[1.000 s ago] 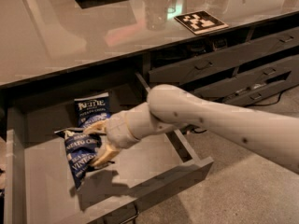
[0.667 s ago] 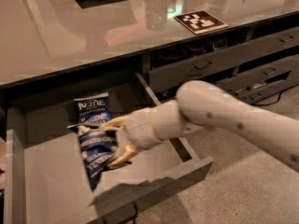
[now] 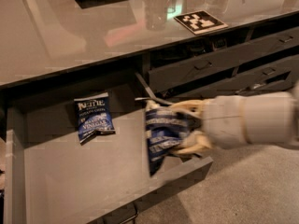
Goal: Pick blue chip bag from top drawer and place on counter
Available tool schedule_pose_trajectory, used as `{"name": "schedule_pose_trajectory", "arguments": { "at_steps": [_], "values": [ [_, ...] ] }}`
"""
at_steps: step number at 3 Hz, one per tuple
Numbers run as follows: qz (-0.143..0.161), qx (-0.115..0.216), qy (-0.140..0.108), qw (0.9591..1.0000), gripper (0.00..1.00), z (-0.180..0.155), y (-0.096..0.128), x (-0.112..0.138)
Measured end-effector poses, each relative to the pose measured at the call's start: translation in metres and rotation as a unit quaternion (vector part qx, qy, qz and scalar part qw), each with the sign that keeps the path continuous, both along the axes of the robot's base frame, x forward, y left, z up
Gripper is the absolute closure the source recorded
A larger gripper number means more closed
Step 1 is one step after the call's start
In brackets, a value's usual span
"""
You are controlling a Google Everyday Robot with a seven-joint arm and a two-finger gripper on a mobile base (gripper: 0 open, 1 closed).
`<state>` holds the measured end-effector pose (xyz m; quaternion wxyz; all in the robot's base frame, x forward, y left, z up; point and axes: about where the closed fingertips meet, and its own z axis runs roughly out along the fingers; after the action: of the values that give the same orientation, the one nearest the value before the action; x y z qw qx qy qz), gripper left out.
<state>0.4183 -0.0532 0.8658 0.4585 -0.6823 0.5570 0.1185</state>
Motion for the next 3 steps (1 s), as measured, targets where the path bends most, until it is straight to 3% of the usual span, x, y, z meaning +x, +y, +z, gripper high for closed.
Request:
{"name": "schedule_pose_trajectory", "arguments": {
  "at_steps": [1, 2, 3],
  "values": [
    [-0.093, -0.037, -0.041, 0.9941, 1.0, 0.049, -0.074, -0.018],
    [-0.093, -0.037, -0.042, 0.994, 1.0, 0.049, -0.074, -0.018],
    [-0.125, -0.062, -0.076, 0.9873, 1.0, 0.076, -0.093, -0.009]
  ]
}}
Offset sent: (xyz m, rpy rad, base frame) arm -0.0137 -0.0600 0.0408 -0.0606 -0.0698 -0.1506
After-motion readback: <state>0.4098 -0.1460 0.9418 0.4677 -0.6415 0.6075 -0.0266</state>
